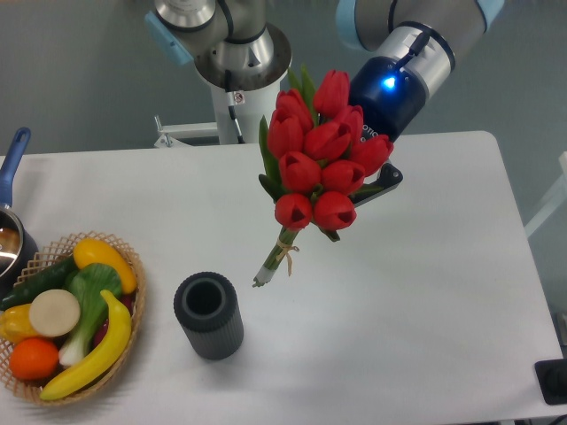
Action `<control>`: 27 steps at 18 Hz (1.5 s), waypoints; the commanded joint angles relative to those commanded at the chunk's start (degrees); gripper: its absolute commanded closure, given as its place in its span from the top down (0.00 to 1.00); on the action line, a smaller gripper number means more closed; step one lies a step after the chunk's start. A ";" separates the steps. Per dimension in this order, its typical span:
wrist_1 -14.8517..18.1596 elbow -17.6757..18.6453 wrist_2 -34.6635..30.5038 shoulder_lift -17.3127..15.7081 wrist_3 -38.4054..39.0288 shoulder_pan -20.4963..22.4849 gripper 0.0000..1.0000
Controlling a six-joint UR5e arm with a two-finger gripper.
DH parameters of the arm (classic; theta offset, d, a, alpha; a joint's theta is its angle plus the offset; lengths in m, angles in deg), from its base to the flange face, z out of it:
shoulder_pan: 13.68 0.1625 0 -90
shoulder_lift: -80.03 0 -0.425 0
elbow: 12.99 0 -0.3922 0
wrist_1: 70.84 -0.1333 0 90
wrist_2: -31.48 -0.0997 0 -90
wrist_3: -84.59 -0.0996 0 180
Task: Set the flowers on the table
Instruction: 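Rotate the gripper holding the red tulip bouquet so blooms hang downward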
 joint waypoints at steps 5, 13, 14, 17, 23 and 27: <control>0.00 0.35 0.00 -0.35 0.09 -0.09 0.38; 0.09 0.26 0.17 -0.44 0.09 0.70 0.38; 0.09 0.18 0.18 -0.44 0.18 0.79 0.38; 0.17 0.26 0.26 -0.53 0.18 0.70 0.38; 0.17 0.35 -1.14 -0.53 -0.18 1.05 0.38; 0.09 0.26 -5.61 -0.44 -0.35 3.07 0.38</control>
